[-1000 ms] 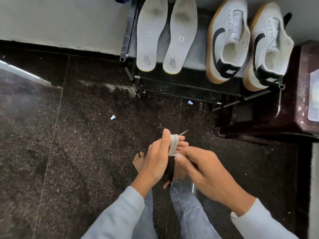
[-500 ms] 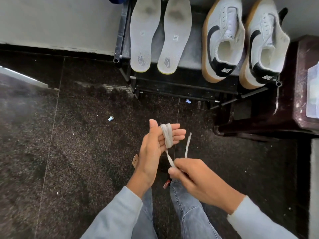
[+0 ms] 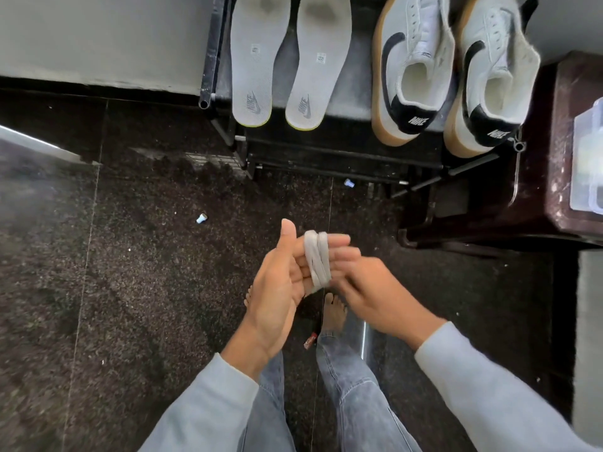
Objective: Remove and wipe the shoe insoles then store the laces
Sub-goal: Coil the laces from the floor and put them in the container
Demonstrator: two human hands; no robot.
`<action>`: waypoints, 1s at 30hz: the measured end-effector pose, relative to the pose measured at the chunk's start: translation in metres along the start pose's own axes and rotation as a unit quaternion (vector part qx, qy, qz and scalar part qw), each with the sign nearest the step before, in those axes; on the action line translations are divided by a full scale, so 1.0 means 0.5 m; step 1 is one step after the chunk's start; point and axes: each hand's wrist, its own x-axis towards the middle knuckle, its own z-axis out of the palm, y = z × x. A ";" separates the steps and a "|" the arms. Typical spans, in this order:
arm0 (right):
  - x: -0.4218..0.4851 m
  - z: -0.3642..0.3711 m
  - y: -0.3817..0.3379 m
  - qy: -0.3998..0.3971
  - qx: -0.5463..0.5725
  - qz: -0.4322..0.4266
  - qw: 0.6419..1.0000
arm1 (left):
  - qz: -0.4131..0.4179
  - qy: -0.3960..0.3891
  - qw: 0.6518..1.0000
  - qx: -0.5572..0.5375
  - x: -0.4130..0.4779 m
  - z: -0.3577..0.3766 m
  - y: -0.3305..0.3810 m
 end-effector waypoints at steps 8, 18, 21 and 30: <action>-0.061 -0.022 -0.075 -0.035 -0.033 -0.044 0.998 | 0.006 0.066 0.980 0.188 0.024 -0.027 -0.031; 0.021 -0.011 0.021 -0.015 0.140 0.069 0.988 | -0.056 -0.053 0.997 0.022 -0.012 -0.007 -0.024; -0.030 0.033 0.008 -0.063 0.102 0.040 0.992 | -0.025 -0.023 0.999 -0.009 -0.005 -0.013 -0.014; -0.029 -0.038 -0.063 -0.005 -0.043 -0.045 0.998 | -0.062 0.007 0.961 0.268 0.004 -0.043 -0.063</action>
